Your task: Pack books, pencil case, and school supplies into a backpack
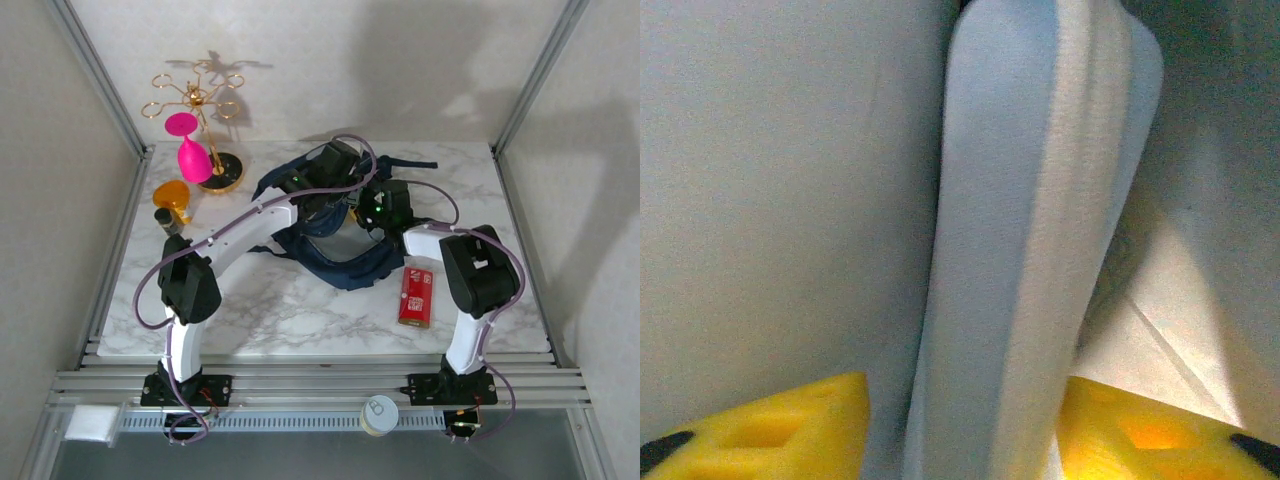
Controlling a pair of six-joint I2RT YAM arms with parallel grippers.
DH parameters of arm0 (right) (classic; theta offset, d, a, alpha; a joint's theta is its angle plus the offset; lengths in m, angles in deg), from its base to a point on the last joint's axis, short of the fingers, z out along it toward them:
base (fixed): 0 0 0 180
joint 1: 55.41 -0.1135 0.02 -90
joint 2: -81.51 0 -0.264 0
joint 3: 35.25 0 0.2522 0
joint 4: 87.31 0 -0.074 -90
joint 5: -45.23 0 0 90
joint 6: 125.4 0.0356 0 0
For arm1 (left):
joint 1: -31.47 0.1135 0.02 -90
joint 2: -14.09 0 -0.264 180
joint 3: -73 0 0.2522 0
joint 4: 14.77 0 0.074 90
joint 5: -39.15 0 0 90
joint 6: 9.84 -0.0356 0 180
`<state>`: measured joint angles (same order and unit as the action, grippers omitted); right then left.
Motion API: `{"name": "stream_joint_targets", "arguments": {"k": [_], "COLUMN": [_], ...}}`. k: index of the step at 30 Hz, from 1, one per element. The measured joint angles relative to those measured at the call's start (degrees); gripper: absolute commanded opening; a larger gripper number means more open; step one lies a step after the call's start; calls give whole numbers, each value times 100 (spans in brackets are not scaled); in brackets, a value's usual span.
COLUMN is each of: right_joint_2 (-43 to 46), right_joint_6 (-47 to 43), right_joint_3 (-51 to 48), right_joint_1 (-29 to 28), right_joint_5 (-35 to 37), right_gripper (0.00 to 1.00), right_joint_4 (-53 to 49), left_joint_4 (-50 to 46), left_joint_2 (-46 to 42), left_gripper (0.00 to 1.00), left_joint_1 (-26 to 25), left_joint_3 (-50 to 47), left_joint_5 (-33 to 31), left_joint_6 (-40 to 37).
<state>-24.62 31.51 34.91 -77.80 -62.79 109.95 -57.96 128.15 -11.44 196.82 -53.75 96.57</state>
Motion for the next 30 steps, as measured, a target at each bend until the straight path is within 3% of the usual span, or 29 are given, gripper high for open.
{"name": "stream_joint_targets", "arguments": {"k": [7,11,15,19,22,27,30], "right_joint_2": [586,715,1547,2614,2999,3189,3093], "right_joint_6": [-199,-461,-929,-1504,-1943,-2476,-2575], "right_joint_3": [-326,-323,-531,-730,-730,-737,-730], "right_joint_1": [24,116,544,1486,1781,1561,1093], "right_joint_5": [192,201,256,129,35,-334,-505], "right_gripper": [43,48,53,56,59,69,70], "right_joint_4": [-575,-1104,-1755,-2365,-2872,-3639,-3998], "left_joint_4": [7,42,216,710,1019,1886,2299], "left_joint_2": [-2,-2,-46,-188,-293,-1276,-2122], "left_gripper": [0,0,6,34,54,77,81], "left_joint_1": [26,61,125,151,151,396,905], "left_joint_3": [0,-20,-254,-833,-1252,-2767,-3613], "left_joint_5": [7,79,319,962,1585,2363,2409], "left_joint_6": [105,136,212,439,616,970,1226]}}
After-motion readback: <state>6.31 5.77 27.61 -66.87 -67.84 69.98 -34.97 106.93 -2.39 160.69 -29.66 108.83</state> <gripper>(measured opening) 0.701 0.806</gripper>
